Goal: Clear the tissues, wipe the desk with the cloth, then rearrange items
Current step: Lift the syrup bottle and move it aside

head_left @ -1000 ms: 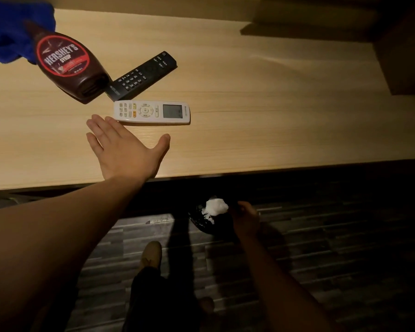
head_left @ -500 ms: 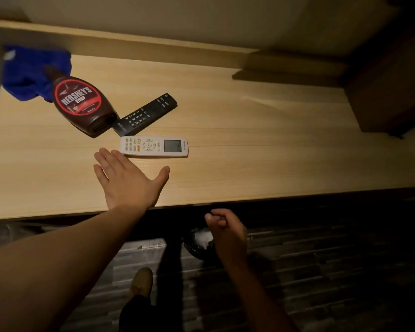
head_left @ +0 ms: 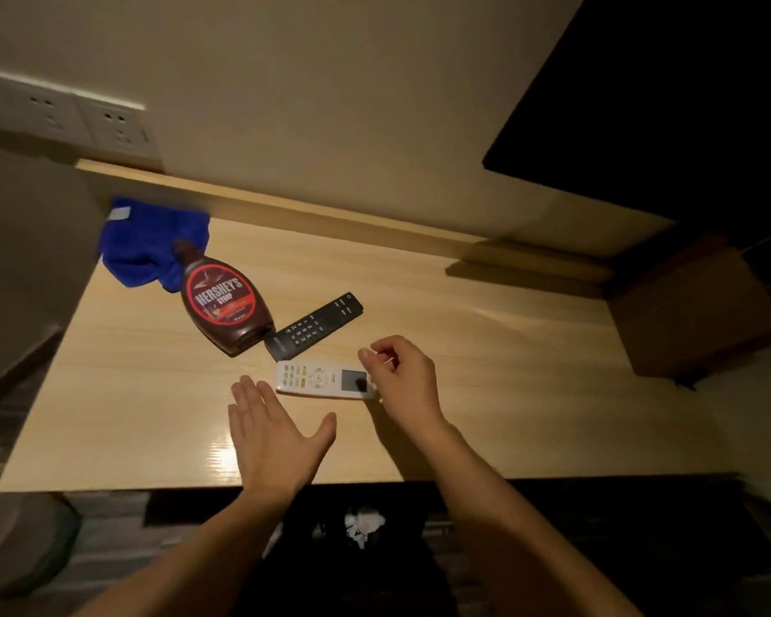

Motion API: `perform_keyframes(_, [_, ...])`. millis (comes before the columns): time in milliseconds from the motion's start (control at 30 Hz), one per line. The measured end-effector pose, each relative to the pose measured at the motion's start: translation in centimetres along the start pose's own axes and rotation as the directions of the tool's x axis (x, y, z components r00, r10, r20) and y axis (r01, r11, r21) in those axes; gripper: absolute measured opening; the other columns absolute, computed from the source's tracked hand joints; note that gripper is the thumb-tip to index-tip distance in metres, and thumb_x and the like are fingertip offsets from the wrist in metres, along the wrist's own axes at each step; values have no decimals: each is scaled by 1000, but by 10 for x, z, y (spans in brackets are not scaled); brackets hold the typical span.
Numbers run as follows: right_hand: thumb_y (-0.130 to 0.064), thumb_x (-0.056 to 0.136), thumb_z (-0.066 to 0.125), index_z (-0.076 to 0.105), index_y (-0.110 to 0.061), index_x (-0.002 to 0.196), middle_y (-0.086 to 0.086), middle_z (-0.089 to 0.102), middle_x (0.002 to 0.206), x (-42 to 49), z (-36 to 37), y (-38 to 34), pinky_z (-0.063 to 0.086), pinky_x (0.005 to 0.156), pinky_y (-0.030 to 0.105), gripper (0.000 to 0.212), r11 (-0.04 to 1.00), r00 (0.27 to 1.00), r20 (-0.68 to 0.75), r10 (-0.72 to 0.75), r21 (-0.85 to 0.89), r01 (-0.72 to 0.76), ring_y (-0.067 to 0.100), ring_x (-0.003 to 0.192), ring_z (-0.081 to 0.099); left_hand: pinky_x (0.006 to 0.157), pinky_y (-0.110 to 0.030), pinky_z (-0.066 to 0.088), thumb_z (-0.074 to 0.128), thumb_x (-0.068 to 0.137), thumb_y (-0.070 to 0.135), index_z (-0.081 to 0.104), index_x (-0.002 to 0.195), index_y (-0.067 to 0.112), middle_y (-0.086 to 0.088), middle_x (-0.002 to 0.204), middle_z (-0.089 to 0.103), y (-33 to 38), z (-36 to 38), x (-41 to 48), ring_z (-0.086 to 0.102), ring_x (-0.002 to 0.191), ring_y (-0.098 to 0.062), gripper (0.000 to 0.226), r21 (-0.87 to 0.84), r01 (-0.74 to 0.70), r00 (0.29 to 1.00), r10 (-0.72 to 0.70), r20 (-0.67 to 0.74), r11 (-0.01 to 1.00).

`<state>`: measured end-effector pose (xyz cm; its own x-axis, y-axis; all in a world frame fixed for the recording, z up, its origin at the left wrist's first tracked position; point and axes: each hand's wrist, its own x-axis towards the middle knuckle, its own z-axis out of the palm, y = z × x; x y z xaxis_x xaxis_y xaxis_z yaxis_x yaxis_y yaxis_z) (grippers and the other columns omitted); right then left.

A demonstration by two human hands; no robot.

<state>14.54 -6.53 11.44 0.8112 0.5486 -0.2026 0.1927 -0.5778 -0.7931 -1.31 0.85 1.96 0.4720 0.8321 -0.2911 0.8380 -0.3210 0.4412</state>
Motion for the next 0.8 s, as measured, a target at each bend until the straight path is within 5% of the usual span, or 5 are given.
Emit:
perform_keyframes(100, [-41, 94, 69, 69, -24, 101, -4, 70, 91, 35, 11, -31, 61, 78, 43, 19, 997, 998, 67, -6, -76, 11, 16, 84, 69, 130, -46, 16, 46, 90, 77, 32, 162, 8, -11, 175, 17, -18, -28, 5, 13, 161, -28, 101, -107, -7, 997, 15, 72, 994])
perform_keyframes(233, [-41, 93, 70, 70, -21, 102, -3, 70, 89, 76, 33, -75, 58, 79, 43, 22, 983, 981, 189, -46, -168, 78, 17, 84, 66, 107, -39, 45, 62, 90, 64, 64, 138, 16, -4, 141, 63, -50, -73, 32, 54, 127, -20, 68, -305, 33, 990, 12, 142, 952])
perform_keyframes(600, [-43, 85, 79, 64, -12, 109, 8, 71, 103, 162, 129, -125, 54, 84, 39, 43, 931, 847, 517, 121, -356, 84, 26, 96, 66, 99, -43, 56, 76, 93, 46, 56, 141, 3, -15, 122, 69, -59, -138, 154, 67, 108, -30, 68, -647, 410, 911, -318, 261, 643])
perform_keyframes(733, [-46, 83, 81, 68, -7, 103, 8, 72, 99, 175, 143, -123, 53, 76, 36, 46, 896, 760, 596, 260, -442, 41, 25, 90, 66, 97, -51, 60, 82, 91, 37, 63, 125, 0, -17, 114, 73, -63, -137, 189, 72, 101, -34, 53, -734, 461, 882, -349, 317, 498])
perform_keyframes(800, [-47, 81, 83, 71, -5, 96, 8, 75, 94, 178, 147, -118, 57, 74, 36, 46, 882, 712, 631, 309, -470, 35, 26, 86, 71, 92, -48, 61, 81, 92, 32, 67, 114, -1, -18, 107, 75, -62, -138, 200, 73, 95, -34, 42, -720, 455, 888, -330, 322, 523])
